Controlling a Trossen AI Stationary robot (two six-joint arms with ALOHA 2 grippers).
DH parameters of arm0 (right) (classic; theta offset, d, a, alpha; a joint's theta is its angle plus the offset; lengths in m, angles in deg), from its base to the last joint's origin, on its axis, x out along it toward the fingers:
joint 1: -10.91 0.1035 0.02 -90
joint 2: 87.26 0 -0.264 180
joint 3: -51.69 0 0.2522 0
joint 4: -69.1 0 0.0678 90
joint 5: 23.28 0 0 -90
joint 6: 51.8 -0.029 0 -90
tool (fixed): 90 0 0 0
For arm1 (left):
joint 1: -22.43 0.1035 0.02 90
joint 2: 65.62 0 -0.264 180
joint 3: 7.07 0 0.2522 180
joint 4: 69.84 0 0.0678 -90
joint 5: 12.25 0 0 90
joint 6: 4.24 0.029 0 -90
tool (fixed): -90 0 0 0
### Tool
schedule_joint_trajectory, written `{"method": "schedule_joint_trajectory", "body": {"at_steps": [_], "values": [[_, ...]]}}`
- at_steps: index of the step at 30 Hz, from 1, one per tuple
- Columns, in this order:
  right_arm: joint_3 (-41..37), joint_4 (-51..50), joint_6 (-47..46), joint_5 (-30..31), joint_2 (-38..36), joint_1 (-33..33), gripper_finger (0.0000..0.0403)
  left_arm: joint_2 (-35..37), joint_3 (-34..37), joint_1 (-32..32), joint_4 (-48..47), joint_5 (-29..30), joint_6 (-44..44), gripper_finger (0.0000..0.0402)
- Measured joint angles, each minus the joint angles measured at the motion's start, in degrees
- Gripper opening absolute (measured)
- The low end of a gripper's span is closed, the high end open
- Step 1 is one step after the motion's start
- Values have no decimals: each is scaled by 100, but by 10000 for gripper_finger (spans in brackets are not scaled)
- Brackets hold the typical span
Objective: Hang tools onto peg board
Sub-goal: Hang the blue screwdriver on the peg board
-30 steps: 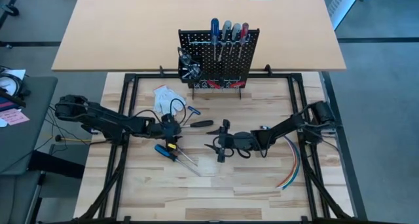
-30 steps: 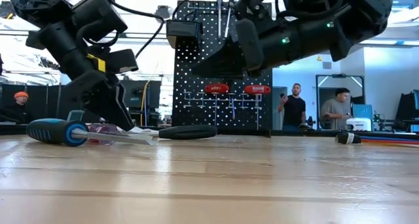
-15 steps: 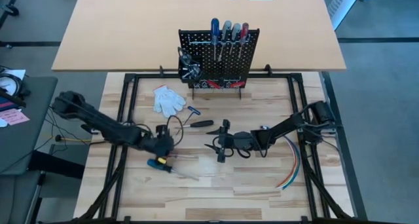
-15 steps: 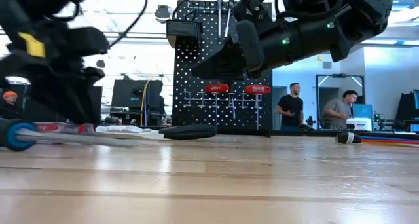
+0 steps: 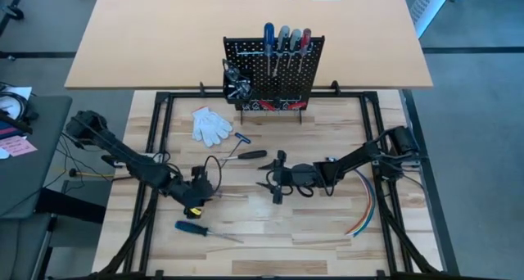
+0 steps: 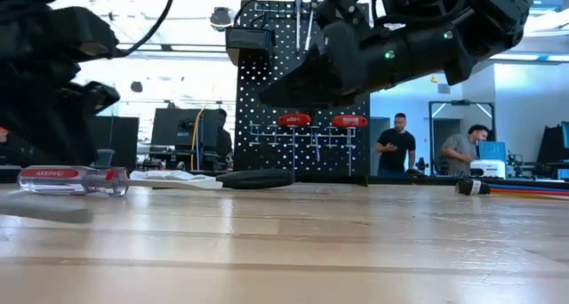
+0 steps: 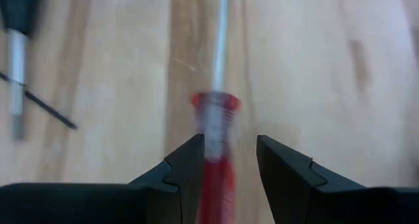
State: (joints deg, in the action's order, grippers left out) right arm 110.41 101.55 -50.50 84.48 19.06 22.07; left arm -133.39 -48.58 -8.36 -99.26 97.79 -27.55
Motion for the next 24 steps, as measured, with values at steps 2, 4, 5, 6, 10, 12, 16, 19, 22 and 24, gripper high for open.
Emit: {"method": "schedule_joint_trajectory", "body": {"at_steps": [2,4,5,6,10,12,16,19,22,24], "values": [[99,-30,0,-636,0,-1,243,14,0,-163,-181,-25,-320,137],[341,-199,2,-944,73,22,243,20,-2,-367,-405,-42,-785,137],[501,-311,3,-1000,151,53,243,24,-6,-469,-459,-119,-1019,137],[630,-483,35,-1033,197,82,243,36,-23,-587,-452,-313,-1260,137],[1172,-1042,354,-1043,569,159,243,183,-432,-1469,-611,-670,-2186,137],[1405,-1222,466,-1044,700,159,243,183,-828,-1933,-386,-532,-2461,137],[1636,-1358,520,-1052,864,104,243,-191,-1345,-2648,-186,-142,-3113,137],[1708,-1338,516,-1050,897,77,243,-935,-1697,-2953,96,-243,-3569,137],[1742,-1300,444,-1049,901,67,243,-1950,-2125,-3140,267,-581,-3876,132],[1790,-1255,290,-1050,914,72,243,-2543,-2608,-3184,332,-748,-3943,121]]}}
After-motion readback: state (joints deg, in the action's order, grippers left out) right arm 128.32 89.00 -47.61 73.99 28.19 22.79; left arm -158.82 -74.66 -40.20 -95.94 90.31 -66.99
